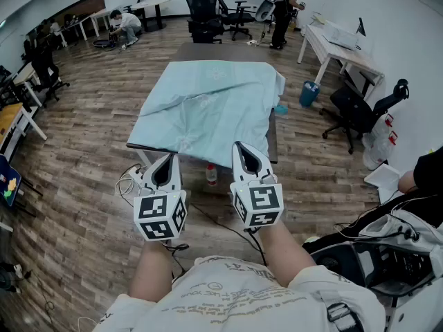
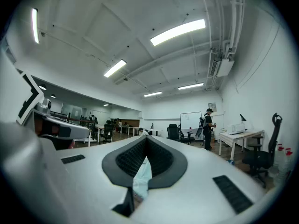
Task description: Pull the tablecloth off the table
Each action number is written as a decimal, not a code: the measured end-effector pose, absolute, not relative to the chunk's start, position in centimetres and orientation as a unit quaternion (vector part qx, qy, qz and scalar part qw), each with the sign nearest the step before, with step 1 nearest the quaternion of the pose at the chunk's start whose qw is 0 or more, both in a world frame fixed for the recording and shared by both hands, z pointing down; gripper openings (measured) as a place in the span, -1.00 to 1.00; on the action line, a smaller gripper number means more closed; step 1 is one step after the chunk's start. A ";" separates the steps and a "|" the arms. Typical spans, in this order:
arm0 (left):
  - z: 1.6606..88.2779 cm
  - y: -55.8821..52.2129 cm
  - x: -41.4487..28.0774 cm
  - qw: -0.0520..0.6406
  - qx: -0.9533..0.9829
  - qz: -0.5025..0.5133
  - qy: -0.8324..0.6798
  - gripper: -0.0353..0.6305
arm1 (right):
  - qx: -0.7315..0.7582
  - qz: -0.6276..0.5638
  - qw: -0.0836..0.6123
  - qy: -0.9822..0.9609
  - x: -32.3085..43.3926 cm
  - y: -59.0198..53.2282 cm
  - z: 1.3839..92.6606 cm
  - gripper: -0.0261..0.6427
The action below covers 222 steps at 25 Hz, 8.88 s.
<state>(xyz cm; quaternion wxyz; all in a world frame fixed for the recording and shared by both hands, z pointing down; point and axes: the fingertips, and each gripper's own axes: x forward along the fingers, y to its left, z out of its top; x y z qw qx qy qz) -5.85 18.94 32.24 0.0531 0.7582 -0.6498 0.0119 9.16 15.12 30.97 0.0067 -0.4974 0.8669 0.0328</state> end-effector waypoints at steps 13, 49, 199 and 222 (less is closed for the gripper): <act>33.2 17.9 -8.3 0.076 0.764 0.005 -0.640 -0.86 | -0.510 0.014 0.029 0.859 7.5 14.4 31.5 -0.89; 37.9 2.7 -15.2 0.105 0.770 0.034 -0.628 -0.86 | -0.539 -0.003 0.018 0.842 3.0 -1.7 35.0 -0.89; 40.3 -31.9 -11.0 0.144 0.821 0.057 -0.549 -0.86 | -0.477 -0.110 -0.088 0.868 3.8 -36.2 41.3 -0.88; 41.2 -33.1 -9.6 0.092 0.806 0.090 -0.577 -0.86 | -0.490 -0.111 -0.086 0.860 4.9 -36.0 41.5 -0.88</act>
